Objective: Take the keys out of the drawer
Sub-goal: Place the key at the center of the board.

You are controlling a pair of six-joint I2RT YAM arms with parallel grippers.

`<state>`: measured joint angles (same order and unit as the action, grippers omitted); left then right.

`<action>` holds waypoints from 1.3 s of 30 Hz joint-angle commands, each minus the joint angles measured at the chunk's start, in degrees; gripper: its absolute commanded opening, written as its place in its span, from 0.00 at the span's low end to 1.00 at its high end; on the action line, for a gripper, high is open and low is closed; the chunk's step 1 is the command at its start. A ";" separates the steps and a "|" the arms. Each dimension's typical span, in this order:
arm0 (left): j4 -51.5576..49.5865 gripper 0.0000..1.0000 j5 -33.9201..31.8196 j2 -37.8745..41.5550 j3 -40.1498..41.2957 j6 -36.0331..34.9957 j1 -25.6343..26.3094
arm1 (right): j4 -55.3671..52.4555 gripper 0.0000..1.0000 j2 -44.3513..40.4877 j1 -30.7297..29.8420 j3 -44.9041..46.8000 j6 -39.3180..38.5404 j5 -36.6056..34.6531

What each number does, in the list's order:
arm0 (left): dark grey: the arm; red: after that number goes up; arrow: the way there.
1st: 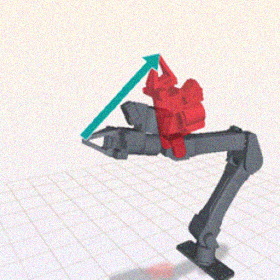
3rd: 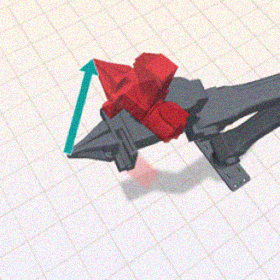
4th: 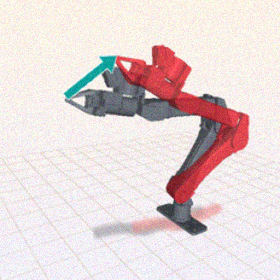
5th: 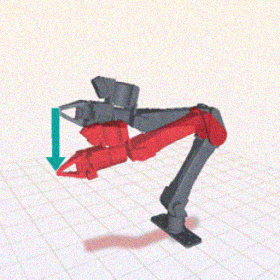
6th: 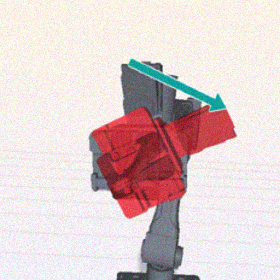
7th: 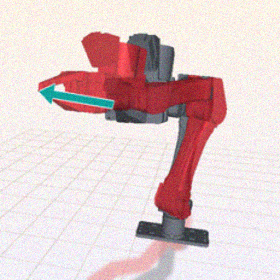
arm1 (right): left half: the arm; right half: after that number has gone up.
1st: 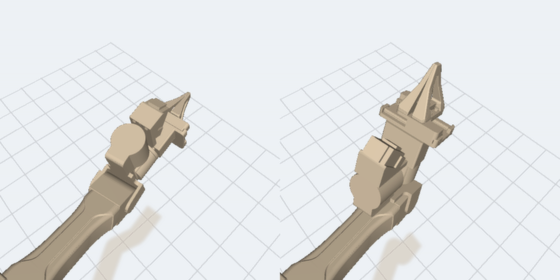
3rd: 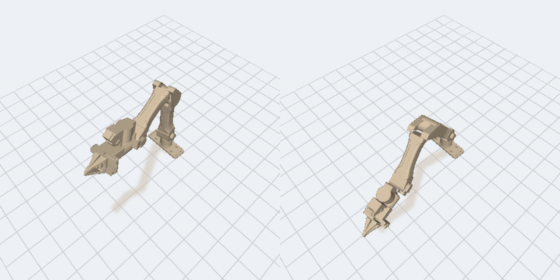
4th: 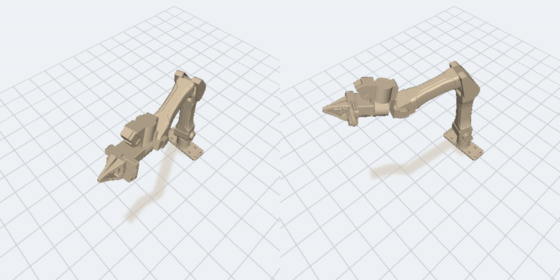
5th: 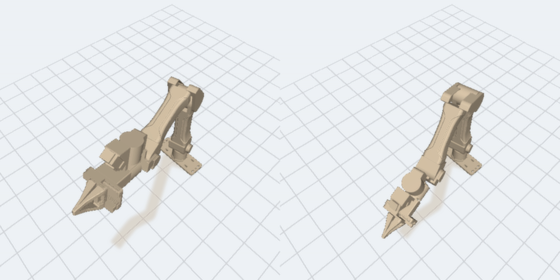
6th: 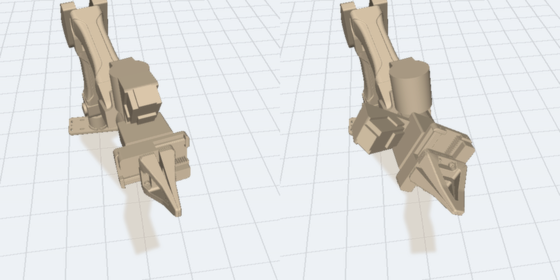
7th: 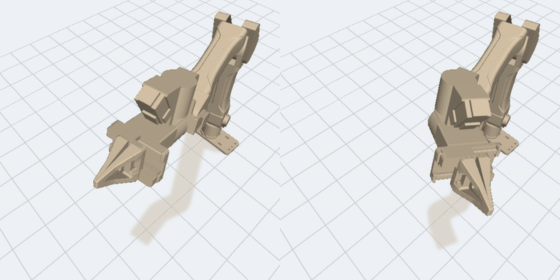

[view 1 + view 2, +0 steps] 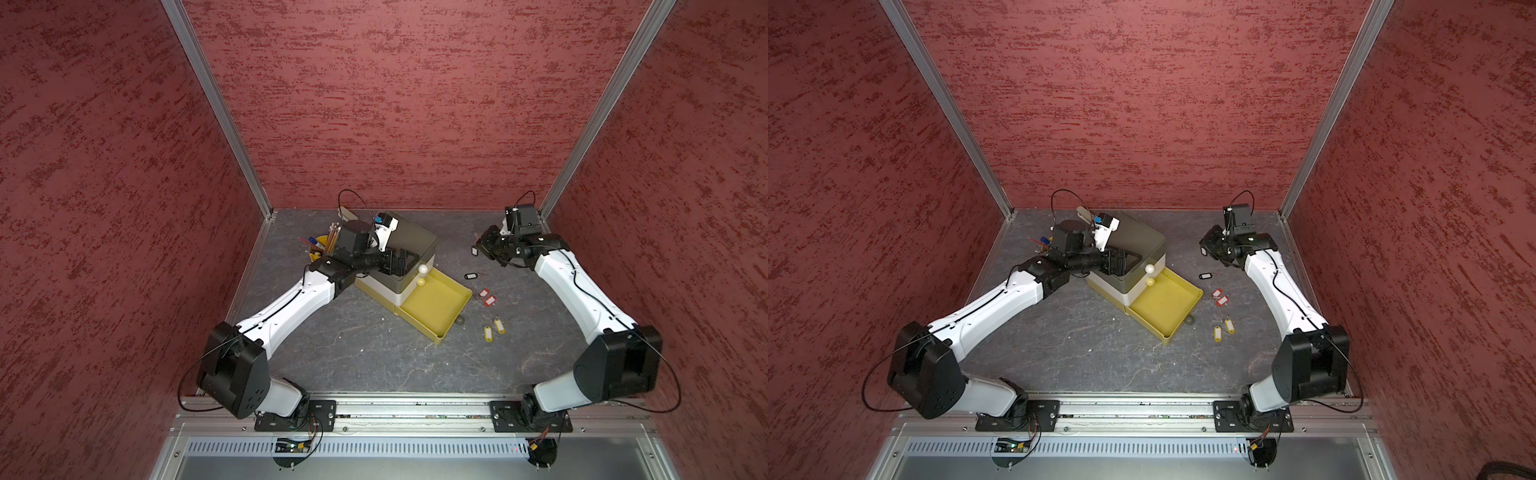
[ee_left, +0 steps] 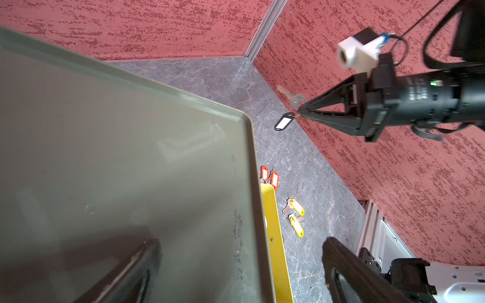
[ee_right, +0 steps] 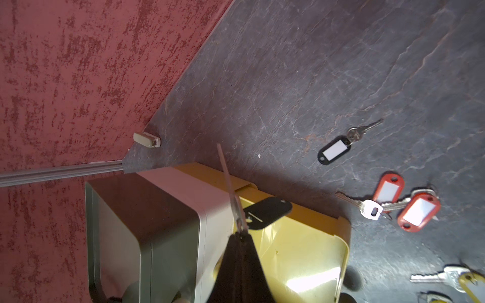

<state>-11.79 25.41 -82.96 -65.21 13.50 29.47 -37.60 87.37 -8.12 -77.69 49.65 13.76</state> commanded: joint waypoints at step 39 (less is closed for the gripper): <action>-19.58 1.00 -5.46 -5.87 -5.10 -1.10 2.60 | 19.46 0.00 20.37 7.92 9.15 6.22 11.66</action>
<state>-19.99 21.37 -86.30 -72.12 11.70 31.90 -20.58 106.87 -1.02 -69.54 55.31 24.53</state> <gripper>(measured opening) 0.996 0.044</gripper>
